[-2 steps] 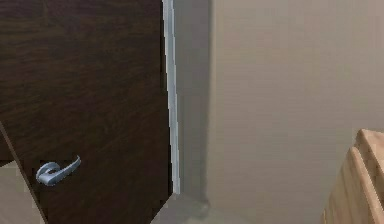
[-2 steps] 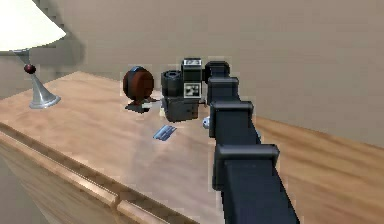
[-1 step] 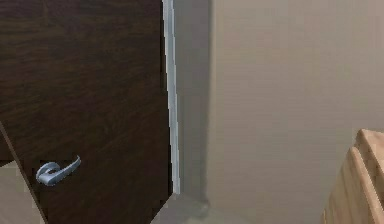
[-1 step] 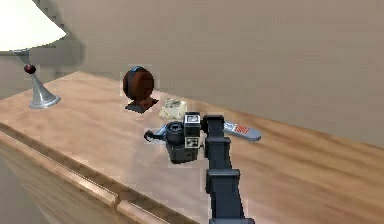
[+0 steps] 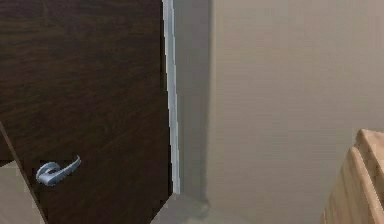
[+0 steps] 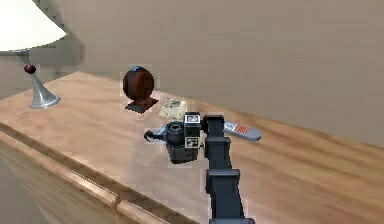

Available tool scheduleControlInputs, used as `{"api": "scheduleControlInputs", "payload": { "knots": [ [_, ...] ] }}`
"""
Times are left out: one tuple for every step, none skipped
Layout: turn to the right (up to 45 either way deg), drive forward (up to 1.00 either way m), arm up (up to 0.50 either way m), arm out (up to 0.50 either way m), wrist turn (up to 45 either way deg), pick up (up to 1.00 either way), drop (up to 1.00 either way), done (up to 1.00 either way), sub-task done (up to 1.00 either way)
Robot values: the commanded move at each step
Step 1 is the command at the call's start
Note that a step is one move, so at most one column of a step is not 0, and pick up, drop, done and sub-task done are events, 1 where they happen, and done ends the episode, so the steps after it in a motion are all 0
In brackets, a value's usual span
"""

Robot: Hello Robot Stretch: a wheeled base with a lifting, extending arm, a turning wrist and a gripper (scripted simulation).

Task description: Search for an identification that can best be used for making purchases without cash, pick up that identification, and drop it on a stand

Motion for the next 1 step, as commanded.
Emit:
{"api": "scheduleControlInputs", "payload": {
  "knots": [
    [0.0,0.0,0.1,0.0,0.0,0.0,0.0,0.0,0.0]
  ]
}}
